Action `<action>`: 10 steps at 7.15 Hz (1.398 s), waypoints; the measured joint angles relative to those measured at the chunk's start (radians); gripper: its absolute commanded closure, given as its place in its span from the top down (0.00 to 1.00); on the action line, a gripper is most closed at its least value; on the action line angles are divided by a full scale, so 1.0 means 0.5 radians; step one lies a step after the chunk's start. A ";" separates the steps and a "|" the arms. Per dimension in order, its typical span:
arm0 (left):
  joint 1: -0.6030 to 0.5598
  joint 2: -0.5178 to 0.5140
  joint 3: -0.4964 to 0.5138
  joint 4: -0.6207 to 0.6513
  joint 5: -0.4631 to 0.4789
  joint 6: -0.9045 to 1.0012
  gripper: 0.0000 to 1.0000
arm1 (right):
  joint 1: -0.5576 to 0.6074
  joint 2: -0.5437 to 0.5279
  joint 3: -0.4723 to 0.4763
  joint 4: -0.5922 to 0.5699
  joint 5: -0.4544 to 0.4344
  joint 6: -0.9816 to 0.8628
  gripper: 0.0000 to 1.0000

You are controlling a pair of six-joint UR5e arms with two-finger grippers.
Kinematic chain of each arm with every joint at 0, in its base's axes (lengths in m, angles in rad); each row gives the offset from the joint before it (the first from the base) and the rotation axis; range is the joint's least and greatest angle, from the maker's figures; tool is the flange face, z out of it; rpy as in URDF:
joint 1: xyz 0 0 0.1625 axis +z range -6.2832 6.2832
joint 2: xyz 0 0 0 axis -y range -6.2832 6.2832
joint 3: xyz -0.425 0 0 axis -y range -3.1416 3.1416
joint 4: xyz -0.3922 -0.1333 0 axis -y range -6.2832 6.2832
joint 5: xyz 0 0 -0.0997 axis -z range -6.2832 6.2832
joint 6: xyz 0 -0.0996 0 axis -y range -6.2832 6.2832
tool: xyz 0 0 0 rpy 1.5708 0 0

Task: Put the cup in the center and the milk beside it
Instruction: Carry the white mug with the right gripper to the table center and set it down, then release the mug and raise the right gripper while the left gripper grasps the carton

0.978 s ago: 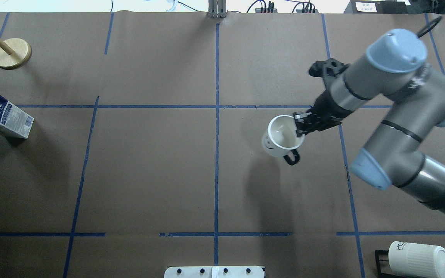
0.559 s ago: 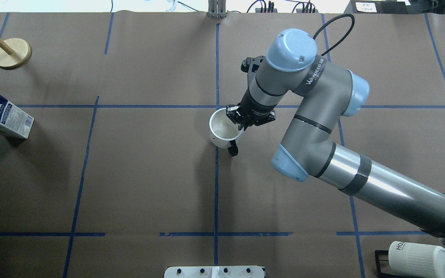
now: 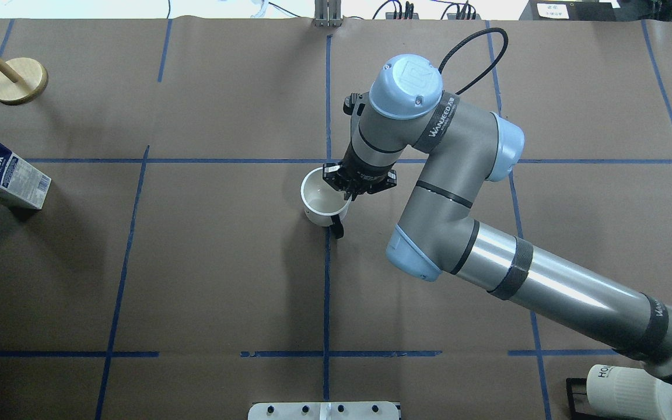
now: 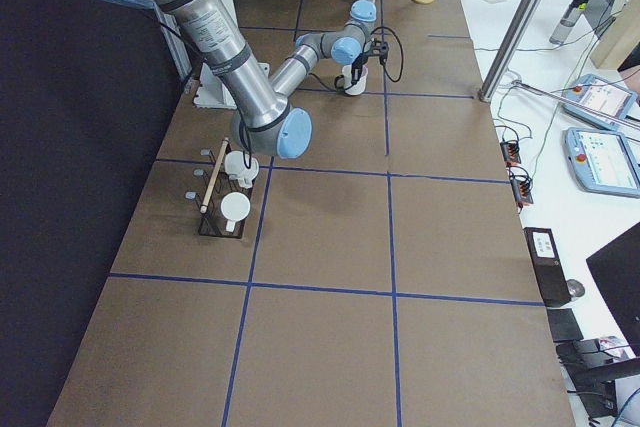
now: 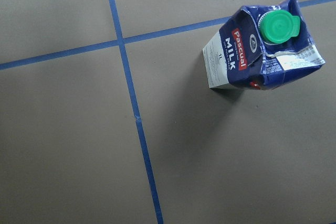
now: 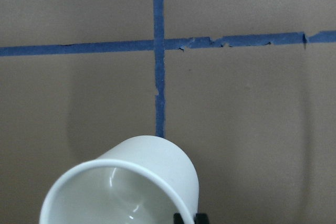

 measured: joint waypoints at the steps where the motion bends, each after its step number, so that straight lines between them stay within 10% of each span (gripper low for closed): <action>1: 0.002 0.000 -0.001 -0.001 -0.013 0.000 1.00 | -0.001 0.002 -0.002 -0.001 -0.015 -0.010 1.00; 6: 0.203 -0.365 0.072 -0.001 -0.041 -0.648 1.00 | 0.467 -0.504 0.626 0.003 0.433 -0.089 1.00; 10: 0.466 -0.628 0.500 -0.287 0.037 -0.960 1.00 | 0.571 -0.904 0.882 0.011 0.469 -0.329 1.00</action>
